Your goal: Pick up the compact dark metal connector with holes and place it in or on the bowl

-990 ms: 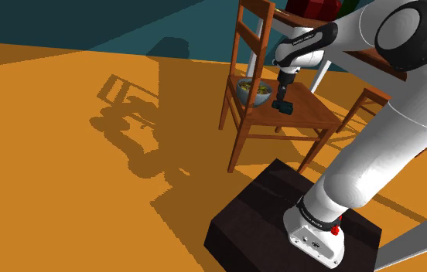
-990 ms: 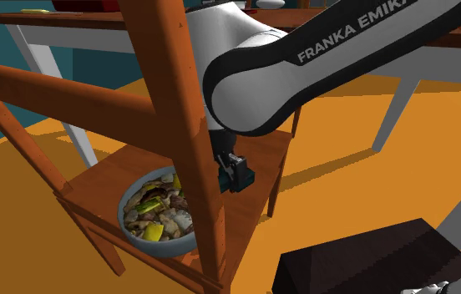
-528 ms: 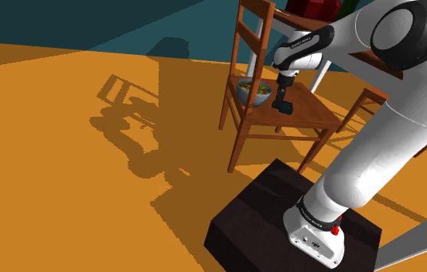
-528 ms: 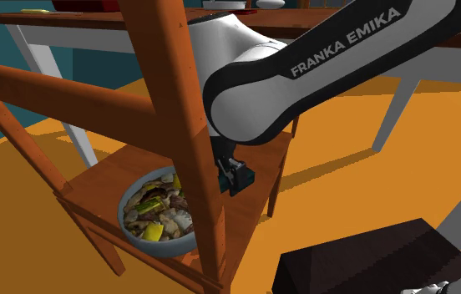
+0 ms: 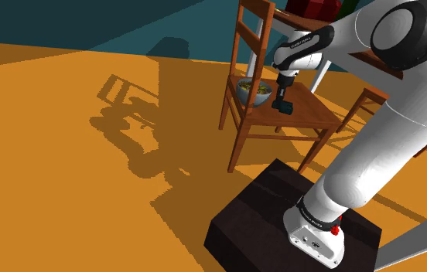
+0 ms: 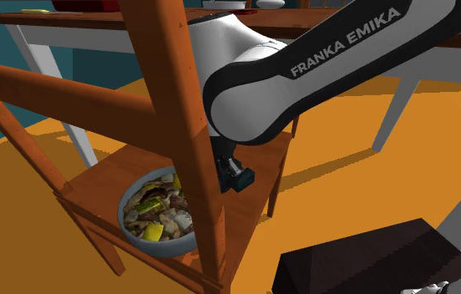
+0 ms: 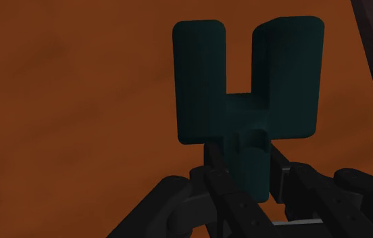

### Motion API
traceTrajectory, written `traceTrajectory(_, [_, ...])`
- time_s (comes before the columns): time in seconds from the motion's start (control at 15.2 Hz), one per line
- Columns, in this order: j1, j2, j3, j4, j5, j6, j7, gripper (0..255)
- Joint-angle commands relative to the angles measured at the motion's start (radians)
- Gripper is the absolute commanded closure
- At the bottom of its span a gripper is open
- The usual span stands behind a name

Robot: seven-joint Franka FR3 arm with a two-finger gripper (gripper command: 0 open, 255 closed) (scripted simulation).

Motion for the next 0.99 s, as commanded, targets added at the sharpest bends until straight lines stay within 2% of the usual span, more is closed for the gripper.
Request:
traceTrajectory(0.0, [0.000,0.000,0.000,0.000,0.000,0.000,0.000,255])
traceTrajectory(0.2, [0.000,0.000,0.000,0.000,0.000,0.000,0.000,255])
traceTrajectory(0.92, [0.004,-0.076,0.013,0.086,-0.043,-0.150,0.026,255])
